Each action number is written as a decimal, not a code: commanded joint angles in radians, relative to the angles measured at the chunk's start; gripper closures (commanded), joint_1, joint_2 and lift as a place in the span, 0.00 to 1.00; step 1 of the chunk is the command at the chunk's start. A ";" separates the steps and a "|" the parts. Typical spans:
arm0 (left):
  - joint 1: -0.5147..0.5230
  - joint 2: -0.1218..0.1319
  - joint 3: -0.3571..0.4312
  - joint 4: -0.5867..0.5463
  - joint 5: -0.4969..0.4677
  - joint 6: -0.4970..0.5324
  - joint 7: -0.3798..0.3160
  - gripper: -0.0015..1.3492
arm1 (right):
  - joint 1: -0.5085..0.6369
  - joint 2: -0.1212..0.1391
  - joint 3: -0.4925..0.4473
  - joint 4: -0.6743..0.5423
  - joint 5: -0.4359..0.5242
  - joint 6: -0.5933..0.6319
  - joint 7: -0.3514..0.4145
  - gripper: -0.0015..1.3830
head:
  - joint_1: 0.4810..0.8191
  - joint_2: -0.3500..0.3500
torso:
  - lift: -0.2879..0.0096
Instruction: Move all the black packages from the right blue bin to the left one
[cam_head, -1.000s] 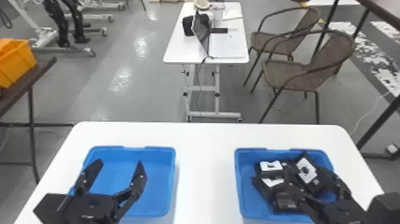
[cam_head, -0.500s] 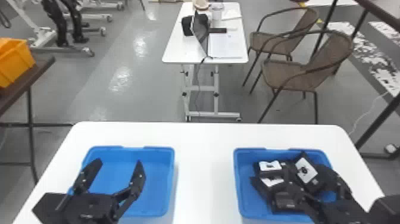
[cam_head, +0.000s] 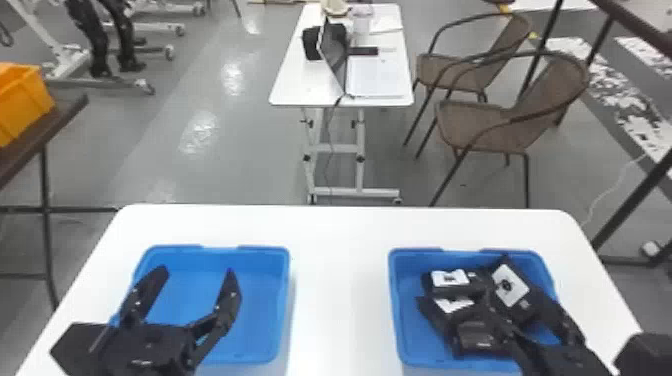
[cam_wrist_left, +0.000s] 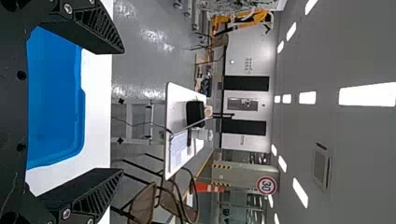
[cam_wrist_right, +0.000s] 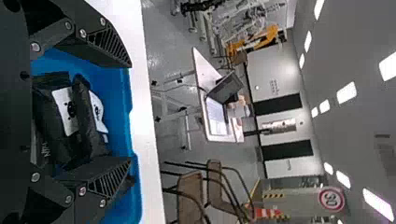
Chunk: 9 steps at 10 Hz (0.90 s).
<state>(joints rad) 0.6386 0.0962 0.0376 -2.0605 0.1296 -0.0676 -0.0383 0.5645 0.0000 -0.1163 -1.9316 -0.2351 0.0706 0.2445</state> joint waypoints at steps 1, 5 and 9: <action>-0.007 0.010 -0.005 0.003 0.008 0.005 0.000 0.09 | -0.046 0.001 -0.008 0.034 -0.044 0.040 -0.010 0.25 | 0.63 0.52 | 0.82; -0.019 0.011 -0.012 0.014 0.019 0.011 0.000 0.09 | -0.242 0.001 -0.023 0.158 -0.105 0.207 -0.122 0.25 | 0.63 0.48 | 0.82; -0.022 0.007 -0.013 0.022 0.025 0.012 0.000 0.09 | -0.344 0.001 -0.032 0.299 -0.177 0.305 -0.197 0.24 | 0.63 0.46 | 0.82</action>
<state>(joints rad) 0.6175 0.1033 0.0251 -2.0403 0.1545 -0.0556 -0.0383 0.2347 0.0000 -0.1497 -1.6537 -0.4043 0.3617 0.0472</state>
